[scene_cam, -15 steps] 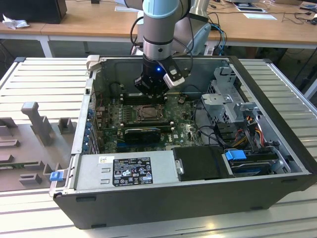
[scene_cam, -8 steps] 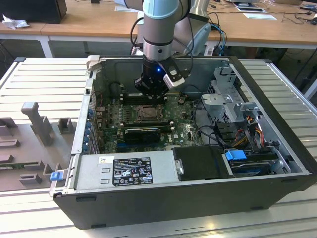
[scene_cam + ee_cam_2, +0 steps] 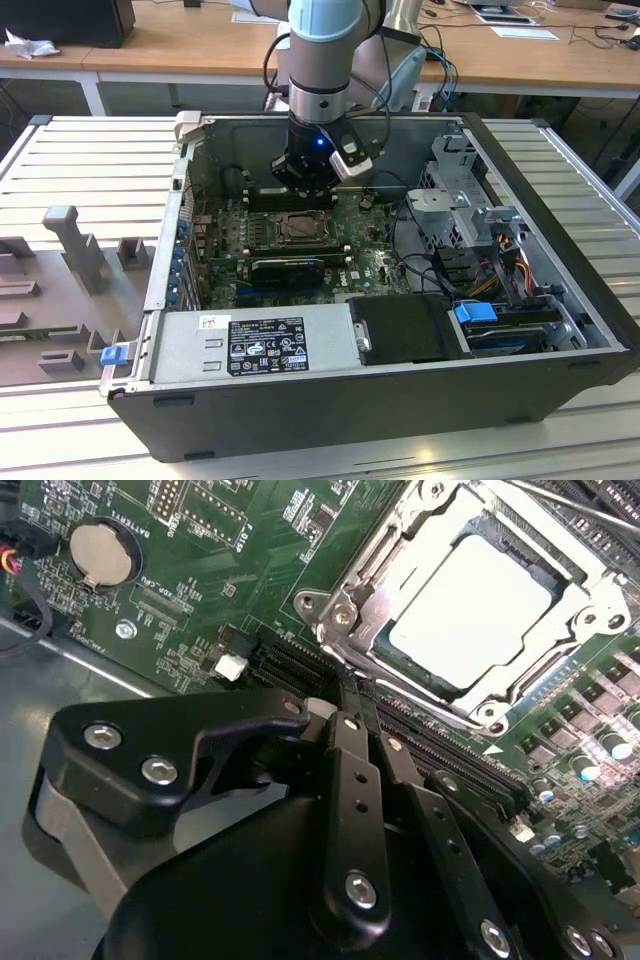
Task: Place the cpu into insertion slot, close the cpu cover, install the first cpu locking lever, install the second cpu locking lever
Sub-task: 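Install the first cpu locking lever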
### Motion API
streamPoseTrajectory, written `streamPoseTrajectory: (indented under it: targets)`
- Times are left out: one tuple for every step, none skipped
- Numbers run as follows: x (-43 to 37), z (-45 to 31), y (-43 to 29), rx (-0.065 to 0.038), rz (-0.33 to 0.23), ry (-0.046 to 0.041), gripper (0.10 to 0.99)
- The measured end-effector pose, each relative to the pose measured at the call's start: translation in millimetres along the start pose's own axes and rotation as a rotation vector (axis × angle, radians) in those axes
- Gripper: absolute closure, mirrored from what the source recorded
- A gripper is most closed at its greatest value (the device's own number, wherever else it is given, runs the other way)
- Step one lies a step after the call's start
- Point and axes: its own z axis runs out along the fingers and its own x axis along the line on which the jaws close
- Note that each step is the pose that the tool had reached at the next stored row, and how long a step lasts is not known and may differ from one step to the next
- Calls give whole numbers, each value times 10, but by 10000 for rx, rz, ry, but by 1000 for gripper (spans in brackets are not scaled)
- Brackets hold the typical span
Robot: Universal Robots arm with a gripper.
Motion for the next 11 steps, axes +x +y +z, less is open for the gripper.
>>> streamPoseTrajectory:
  targets:
    - [0, -38, 2, 4, 0, 2, 980]
    - [-2, -136, 9, 10, -1, 1, 980]
    - [-2, -172, 9, 20, -4, 1, 980]
    - [-1, -174, -6, 22, -2, 2, 980]
    - [-1, -175, -19, 22, -2, 3, 980]
    - [0, -175, -27, 22, -2, 3, 980]
    - [0, -176, -34, 22, -1, 2, 980]
    - [1, -176, -42, 22, -2, 2, 980]
    - [1, -177, -47, 22, -1, 2, 980]
    - [1, -177, -51, 21, -2, 2, 980]
    - [1, -177, -53, 21, -1, 1, 980]
